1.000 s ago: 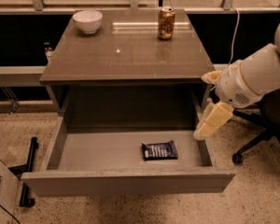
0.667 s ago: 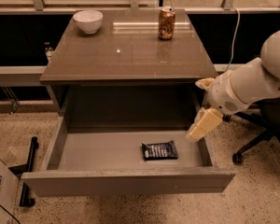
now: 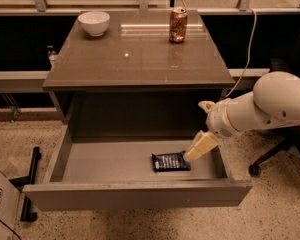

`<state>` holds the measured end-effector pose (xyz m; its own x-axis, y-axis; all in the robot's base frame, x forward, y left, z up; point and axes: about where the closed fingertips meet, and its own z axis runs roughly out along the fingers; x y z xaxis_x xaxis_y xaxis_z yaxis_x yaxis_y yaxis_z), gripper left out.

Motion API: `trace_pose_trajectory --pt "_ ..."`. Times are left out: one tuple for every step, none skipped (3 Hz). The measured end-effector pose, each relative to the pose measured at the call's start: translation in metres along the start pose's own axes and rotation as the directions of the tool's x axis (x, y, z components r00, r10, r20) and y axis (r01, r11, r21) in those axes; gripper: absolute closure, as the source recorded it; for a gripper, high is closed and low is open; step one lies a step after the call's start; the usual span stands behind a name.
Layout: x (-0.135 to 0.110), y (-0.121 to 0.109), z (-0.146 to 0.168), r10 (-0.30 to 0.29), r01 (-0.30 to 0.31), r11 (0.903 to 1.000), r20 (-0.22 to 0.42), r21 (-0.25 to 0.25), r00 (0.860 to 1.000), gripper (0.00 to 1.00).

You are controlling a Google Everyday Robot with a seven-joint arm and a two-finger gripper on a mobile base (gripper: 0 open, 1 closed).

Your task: Pick rxbar blueberry from top drawer and place on counter

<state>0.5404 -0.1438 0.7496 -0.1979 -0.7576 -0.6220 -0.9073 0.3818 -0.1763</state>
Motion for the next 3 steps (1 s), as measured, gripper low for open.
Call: trace_pose_trajectory --pt "0.020 0.003 0.043 0.048 -0.048 0.9988 0.004 -0.010 0.999 0.00" --pt "0.031 0.007 0.069 0.077 -0.077 0.9965 -0.001 -0.033 0.997 0.00" --pt "0.040 0.017 0.096 0.103 -0.104 0.9915 -0.014 -0.079 0.995 0.00"
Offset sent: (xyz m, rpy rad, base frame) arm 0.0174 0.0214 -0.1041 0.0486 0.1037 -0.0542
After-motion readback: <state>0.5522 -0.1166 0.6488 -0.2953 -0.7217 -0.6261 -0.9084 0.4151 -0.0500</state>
